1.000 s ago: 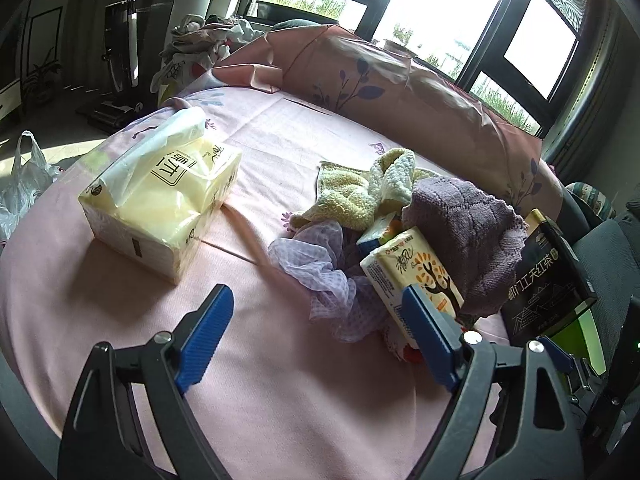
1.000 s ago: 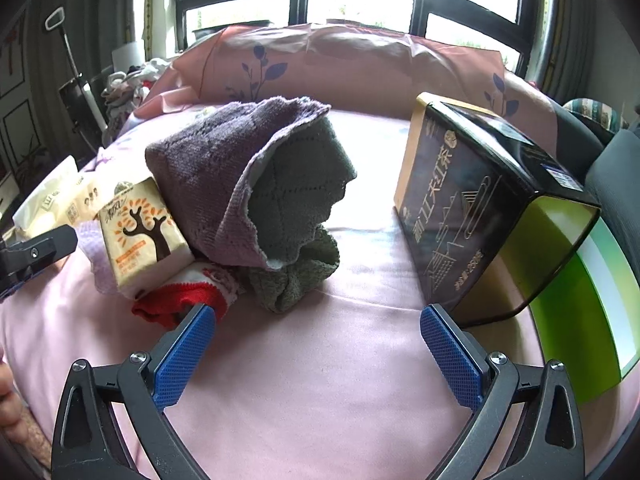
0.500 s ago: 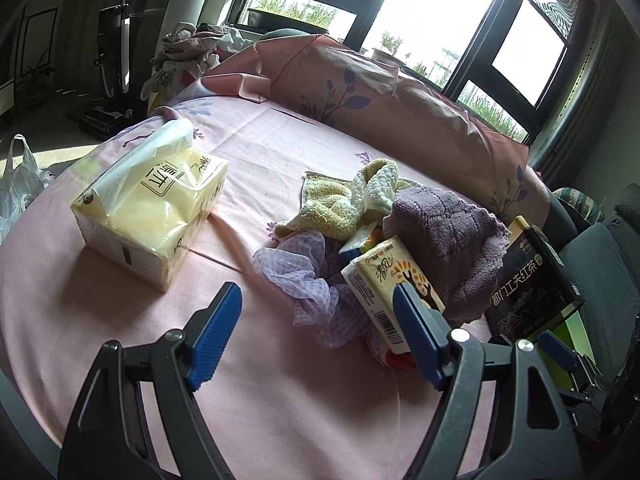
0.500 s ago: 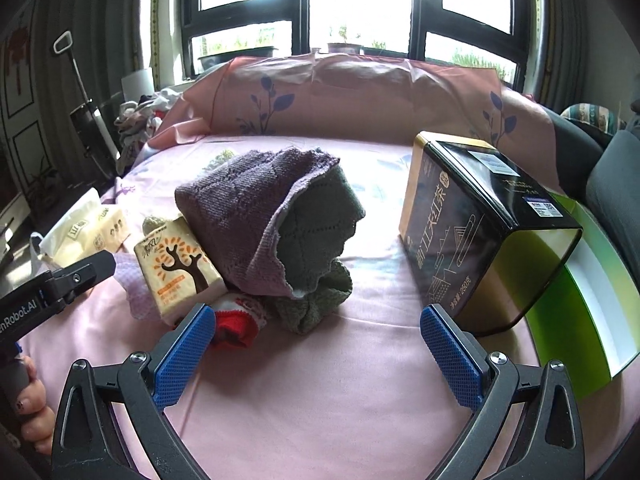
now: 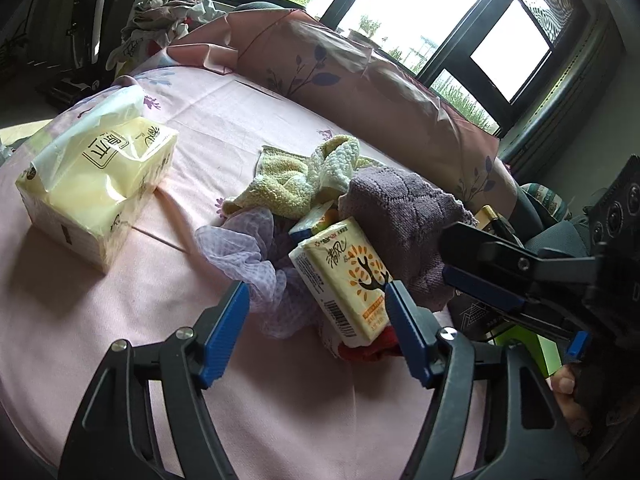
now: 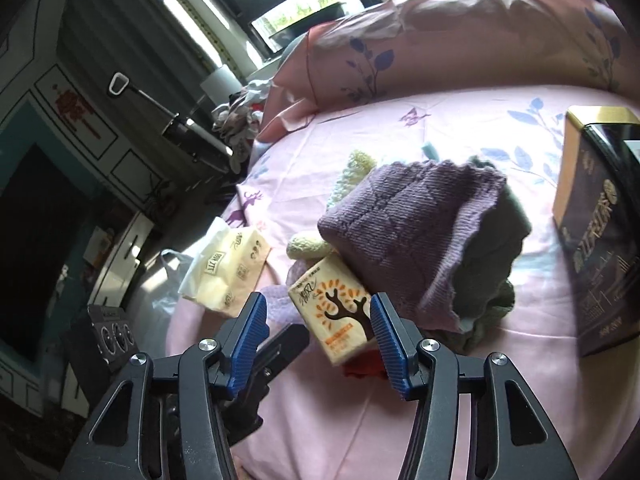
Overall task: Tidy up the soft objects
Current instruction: 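Move the right gripper toward the tree-print tissue pack beside the purple cloth, then close the right gripper on the tree-print tissue pack and lift it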
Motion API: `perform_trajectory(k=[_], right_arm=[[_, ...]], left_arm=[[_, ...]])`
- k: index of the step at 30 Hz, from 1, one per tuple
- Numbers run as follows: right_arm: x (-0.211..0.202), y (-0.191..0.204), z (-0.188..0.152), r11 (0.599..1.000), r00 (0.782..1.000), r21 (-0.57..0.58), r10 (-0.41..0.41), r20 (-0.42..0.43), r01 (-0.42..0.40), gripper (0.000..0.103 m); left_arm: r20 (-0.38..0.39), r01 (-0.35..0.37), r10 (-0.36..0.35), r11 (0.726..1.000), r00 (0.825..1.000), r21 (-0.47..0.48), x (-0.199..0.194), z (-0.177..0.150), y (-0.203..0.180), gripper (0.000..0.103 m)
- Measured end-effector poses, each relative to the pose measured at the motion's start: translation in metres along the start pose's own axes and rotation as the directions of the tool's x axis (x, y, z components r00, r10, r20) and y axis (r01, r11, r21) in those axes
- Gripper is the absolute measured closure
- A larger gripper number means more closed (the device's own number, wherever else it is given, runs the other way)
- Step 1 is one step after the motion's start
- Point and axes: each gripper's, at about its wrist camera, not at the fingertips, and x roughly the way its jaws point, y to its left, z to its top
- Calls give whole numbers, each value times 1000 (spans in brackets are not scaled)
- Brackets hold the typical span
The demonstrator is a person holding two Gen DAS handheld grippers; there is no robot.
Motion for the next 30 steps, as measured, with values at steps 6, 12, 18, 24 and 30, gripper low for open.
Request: perform_trajectory(k=[6, 12, 18, 24, 30], right_arm=[[48, -2, 9, 999, 989, 2, -34, -145, 34, 50], [59, -16, 7, 1000, 976, 12, -13, -219, 16, 50], [50, -23, -2, 998, 982, 69, 15, -186, -2, 57], [27, -13, -3, 997, 994, 74, 17, -111, -8, 57], [-23, -5, 6, 998, 1000, 50, 30, 0, -30, 57]], left_arm=[[-45, 9, -10, 1000, 999, -25, 13, -1, -3, 41], [-66, 6, -8, 1000, 998, -29, 24, -2, -8, 59], [-24, -28, 30, 998, 999, 59, 17, -5, -22, 65], [27, -14, 11, 992, 1000, 126, -1, -5, -38, 66], [97, 25, -47, 976, 994, 214, -28, 5, -72, 65]])
